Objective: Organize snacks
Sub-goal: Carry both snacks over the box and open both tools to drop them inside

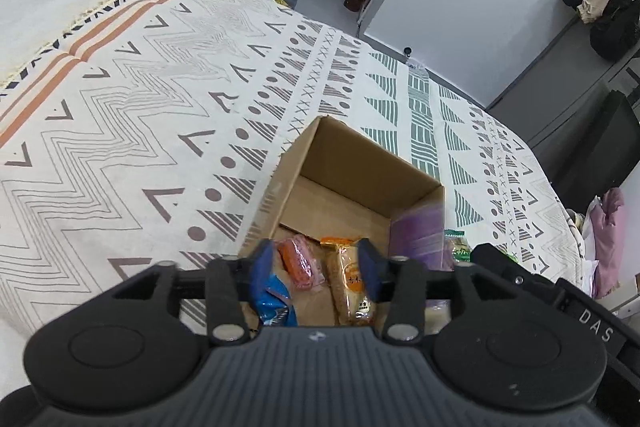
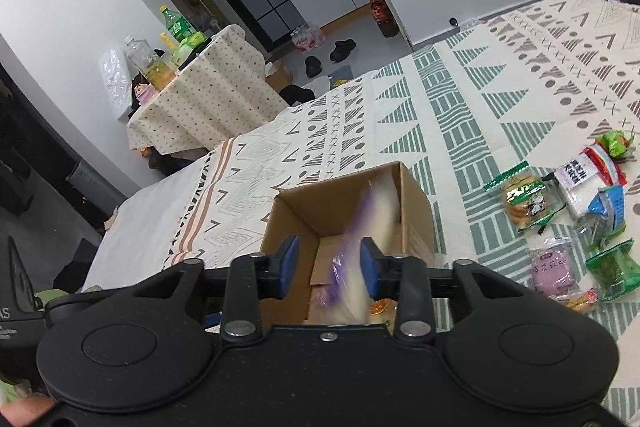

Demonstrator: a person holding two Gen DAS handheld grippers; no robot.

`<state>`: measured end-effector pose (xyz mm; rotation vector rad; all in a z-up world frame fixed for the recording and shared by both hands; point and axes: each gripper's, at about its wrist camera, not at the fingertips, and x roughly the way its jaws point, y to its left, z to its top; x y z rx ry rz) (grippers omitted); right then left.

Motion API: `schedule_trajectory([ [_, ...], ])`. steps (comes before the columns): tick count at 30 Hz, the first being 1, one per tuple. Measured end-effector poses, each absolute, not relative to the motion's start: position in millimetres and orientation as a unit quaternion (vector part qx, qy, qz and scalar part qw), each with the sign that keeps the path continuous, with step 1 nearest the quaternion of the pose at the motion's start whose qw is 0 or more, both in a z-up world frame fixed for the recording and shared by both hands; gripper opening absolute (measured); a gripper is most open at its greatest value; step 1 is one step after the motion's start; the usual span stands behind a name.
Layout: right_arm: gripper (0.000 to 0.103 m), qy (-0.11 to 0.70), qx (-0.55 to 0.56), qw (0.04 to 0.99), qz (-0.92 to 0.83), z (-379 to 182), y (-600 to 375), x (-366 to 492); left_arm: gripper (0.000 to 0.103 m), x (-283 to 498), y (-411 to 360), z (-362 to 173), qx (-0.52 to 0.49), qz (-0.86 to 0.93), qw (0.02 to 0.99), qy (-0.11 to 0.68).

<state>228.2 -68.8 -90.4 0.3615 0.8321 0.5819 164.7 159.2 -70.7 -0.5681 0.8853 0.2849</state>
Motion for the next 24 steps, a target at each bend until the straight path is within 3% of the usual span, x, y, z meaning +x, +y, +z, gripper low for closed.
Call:
schedule_trajectory([
  [4, 0.044, 0.399, 0.175, 0.860, 0.267, -91, -79, 225, 0.076, 162, 155, -66, -0.263, 0.141, 0.859, 0.415],
  [7, 0.049, 0.399, 0.170, 0.864, 0.256, -92, -91, 222, 0.082, 161, 149, -63, -0.256, 0.146, 0.862, 0.413],
  [24, 0.074, 0.387, 0.178, 0.879, 0.215, -90, -167, 206, 0.090, 160, 89, -55, -0.217, 0.125, 0.873, 0.419],
])
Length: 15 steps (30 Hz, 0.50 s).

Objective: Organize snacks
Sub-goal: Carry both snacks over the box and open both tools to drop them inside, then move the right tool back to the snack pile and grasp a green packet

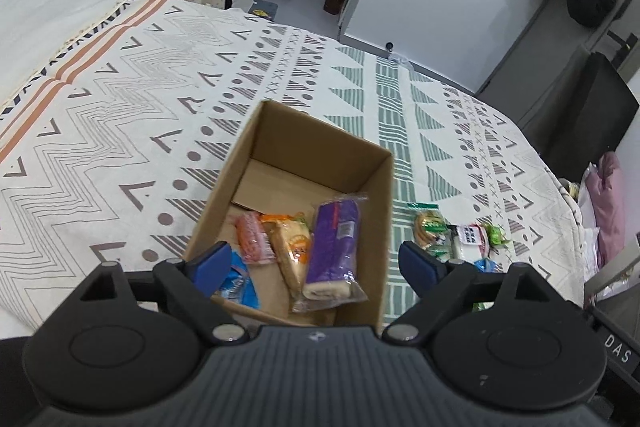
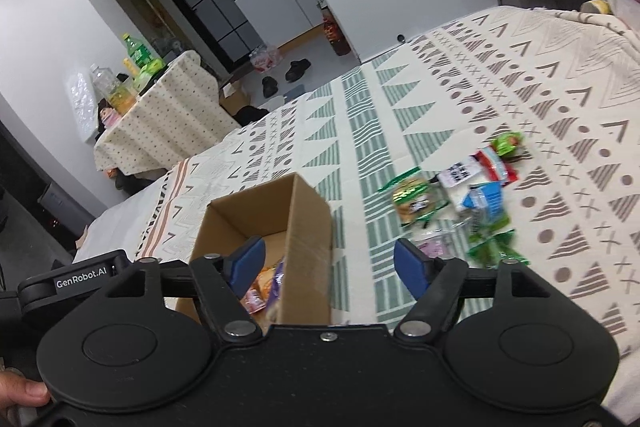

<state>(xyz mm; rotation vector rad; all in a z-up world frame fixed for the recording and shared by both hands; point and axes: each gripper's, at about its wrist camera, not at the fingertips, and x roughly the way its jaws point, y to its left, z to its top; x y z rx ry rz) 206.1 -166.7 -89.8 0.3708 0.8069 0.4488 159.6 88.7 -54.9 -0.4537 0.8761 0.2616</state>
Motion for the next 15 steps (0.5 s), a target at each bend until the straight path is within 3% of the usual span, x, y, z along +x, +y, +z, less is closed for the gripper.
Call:
schedule_trajectory([
  [7, 0.084, 0.380, 0.185, 0.883, 0.206, -89, -196, 202, 0.097, 159, 60, -47, -0.197, 0.116, 0.881, 0.414],
  [12, 0.097, 0.372, 0.186, 0.887, 0.200, -88, -214, 201, 0.100, 162, 41, -46, -0.189, 0.107, 0.882, 0.418],
  [15, 0.098, 0.369, 0.187, 0.889, 0.194, -89, -228, 201, 0.100, 163, 31, -45, -0.182, 0.105, 0.883, 0.419],
])
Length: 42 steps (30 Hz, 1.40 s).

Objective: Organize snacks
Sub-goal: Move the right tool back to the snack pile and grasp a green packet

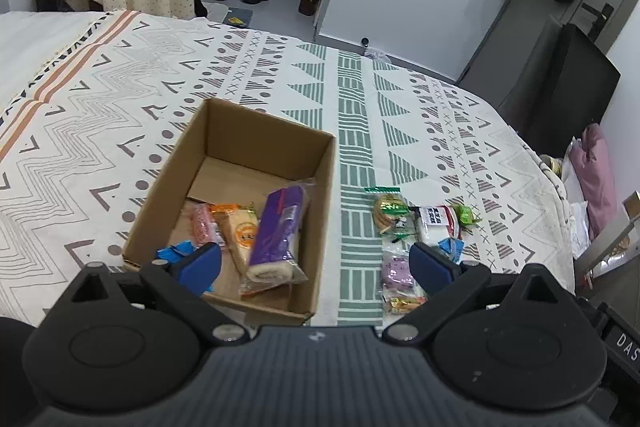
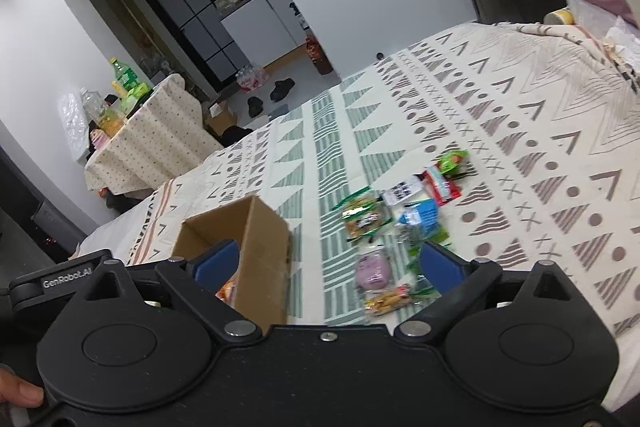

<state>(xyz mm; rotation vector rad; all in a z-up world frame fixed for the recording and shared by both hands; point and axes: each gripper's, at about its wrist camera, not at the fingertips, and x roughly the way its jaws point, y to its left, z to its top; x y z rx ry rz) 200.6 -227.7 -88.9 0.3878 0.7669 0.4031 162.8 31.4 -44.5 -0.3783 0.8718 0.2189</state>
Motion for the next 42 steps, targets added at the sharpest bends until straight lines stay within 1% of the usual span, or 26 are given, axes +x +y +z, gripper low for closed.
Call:
schedule_trajectory([
  [13, 0.098, 0.370, 0.202, 0.889, 0.176, -101, -281, 201, 0.100, 171, -8, -49, -0.154, 0.097, 0.886, 0.427],
  [17, 0.098, 0.373, 0.211, 0.887, 0.173, -115, -295, 203, 0.100, 176, -22, -57, -0.149, 0.082, 0.885, 0.433],
  [20, 0.097, 0.371, 0.238, 0.881, 0.170, -132, -305, 207, 0.100, 180, -33, -65, -0.144, 0.077, 0.884, 0.438],
  [22, 0.095, 0.384, 0.264, 0.870, 0.162, -145, -312, 213, 0.100, 183, -38, -71, -0.145, 0.069, 0.884, 0.440],
  [23, 0.091, 0.391, 0.275, 0.864, 0.161, -149, -314, 216, 0.100, 185, -40, -74, -0.144, 0.067, 0.883, 0.442],
  [26, 0.087, 0.402, 0.299, 0.849, 0.169, -160, -317, 223, 0.100, 192, -45, -83, -0.142, 0.067, 0.879, 0.451],
  [31, 0.080, 0.416, 0.301, 0.840, 0.177, -174, -311, 238, 0.098, 205, -48, -97, -0.149, 0.074, 0.873, 0.459],
  [35, 0.071, 0.440, 0.313, 0.824, 0.171, -192, -306, 253, 0.097, 214, -50, -109, -0.156, 0.078, 0.869, 0.464],
  [38, 0.070, 0.451, 0.315, 0.816, 0.175, -199, -301, 260, 0.093, 222, -54, -119, -0.157, 0.080, 0.865, 0.470],
  [42, 0.070, 0.461, 0.310, 0.810, 0.186, -206, -290, 267, 0.085, 232, -57, -134, -0.163, 0.082, 0.858, 0.480],
])
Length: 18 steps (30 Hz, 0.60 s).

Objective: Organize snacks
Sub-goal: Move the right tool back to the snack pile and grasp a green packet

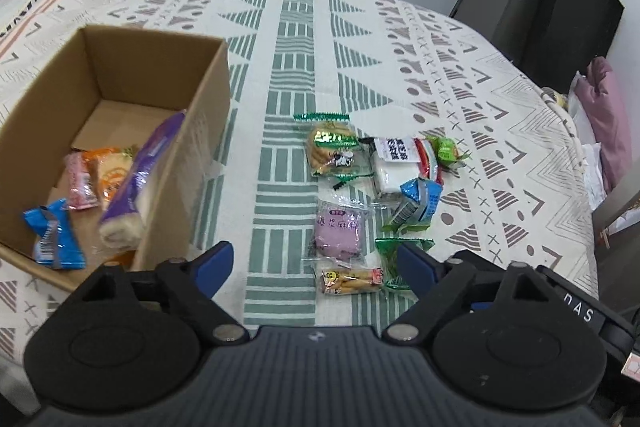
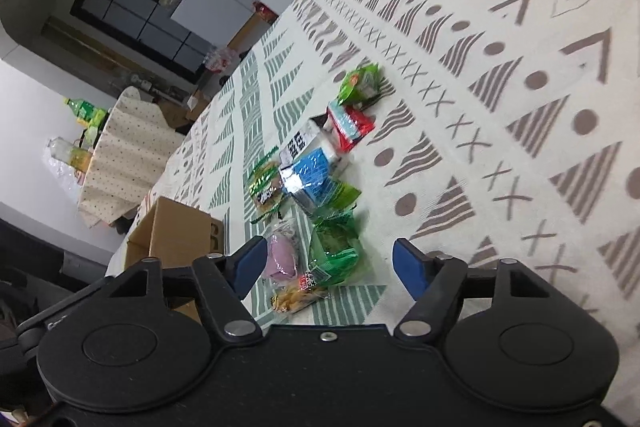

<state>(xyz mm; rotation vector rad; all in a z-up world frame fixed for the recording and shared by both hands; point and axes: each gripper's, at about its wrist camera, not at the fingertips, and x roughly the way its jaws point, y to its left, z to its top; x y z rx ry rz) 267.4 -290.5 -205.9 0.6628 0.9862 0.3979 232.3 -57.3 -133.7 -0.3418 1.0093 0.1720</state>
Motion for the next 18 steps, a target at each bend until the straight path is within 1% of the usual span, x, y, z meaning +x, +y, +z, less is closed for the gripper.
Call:
schedule_trajectory([
  [4, 0.069, 0.470, 0.302, 0.807, 0.190, -213, -283, 274, 0.075, 241, -58, -150, -0.173, 0.083, 0.847, 0.496],
  [7, 0.068, 0.477, 0.296, 0.805, 0.192, -219, -278, 280, 0.071, 245, -57, -160, -0.182, 0.089, 0.840, 0.503],
  [8, 0.063, 0.481, 0.292, 0.804, 0.191, -222, -275, 283, 0.070, 246, -57, -163, -0.185, 0.090, 0.838, 0.505],
  [9, 0.054, 0.488, 0.290, 0.800, 0.192, -226, -272, 285, 0.069, 248, -58, -165, -0.186, 0.092, 0.836, 0.509],
  [10, 0.049, 0.496, 0.290, 0.795, 0.193, -230, -270, 288, 0.069, 249, -58, -168, -0.187, 0.092, 0.834, 0.511],
  [11, 0.035, 0.500, 0.288, 0.794, 0.191, -233, -268, 289, 0.069, 250, -58, -170, -0.187, 0.093, 0.832, 0.514],
  [12, 0.032, 0.504, 0.284, 0.794, 0.189, -234, -267, 290, 0.069, 251, -59, -171, -0.188, 0.093, 0.830, 0.516],
  [18, 0.029, 0.500, 0.287, 0.798, 0.178, -232, -274, 287, 0.069, 258, -66, -181, -0.188, 0.093, 0.824, 0.527],
])
